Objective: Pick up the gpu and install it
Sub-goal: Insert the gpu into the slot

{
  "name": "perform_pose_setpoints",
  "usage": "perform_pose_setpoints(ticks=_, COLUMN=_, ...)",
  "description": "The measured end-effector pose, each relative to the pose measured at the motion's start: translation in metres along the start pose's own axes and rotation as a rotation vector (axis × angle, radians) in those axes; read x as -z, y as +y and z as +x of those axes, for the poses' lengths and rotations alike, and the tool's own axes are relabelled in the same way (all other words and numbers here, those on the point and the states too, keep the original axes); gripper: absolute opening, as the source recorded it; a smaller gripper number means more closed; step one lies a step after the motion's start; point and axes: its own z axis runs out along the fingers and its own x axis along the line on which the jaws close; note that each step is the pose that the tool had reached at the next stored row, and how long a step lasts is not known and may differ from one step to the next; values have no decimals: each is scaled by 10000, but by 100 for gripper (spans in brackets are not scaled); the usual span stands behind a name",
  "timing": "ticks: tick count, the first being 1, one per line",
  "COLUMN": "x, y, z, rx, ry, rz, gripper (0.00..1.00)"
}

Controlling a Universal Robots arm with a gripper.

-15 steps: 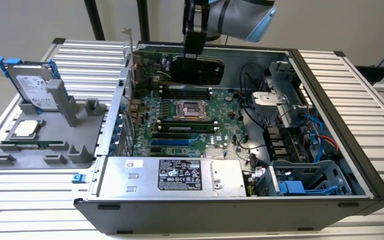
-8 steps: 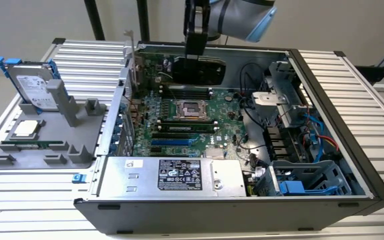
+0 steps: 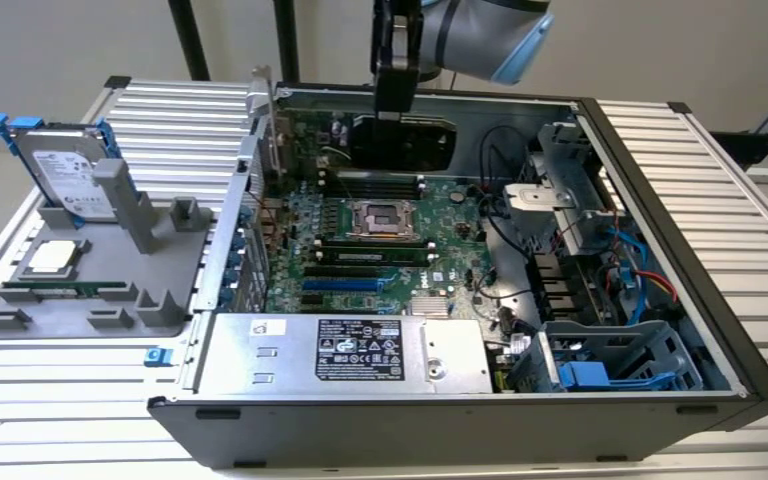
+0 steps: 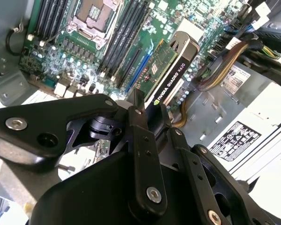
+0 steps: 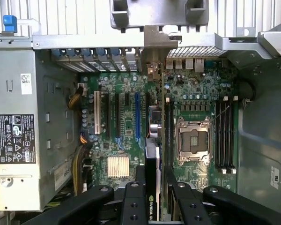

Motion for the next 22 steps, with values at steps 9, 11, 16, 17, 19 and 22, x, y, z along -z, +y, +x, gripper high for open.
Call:
perform_pose_setpoints(ticks=9, x=-21, y=0, z=0, rx=0, ry=-2, rz=9, gripper=0)
perform_pose_setpoints(ticks=11, x=-23, y=0, z=0, rx=0, ry=-1, rz=9, gripper=0)
perform_pose_setpoints(ticks=16, x=-41, y=0, z=0, rx=1, ry=-2, rz=9, gripper=0)
perform_pose_setpoints(ticks=17, x=-46, y=0, z=0, rx=0, ry=-1, rz=9, gripper=0)
perform_pose_setpoints(ticks=19, x=-55, y=0, z=0, rx=0, ry=-1, rz=9, gripper=0)
perform_pose_setpoints(ticks=22, x=-69, y=0, z=0, rx=0, ry=-2, rz=9, gripper=0)
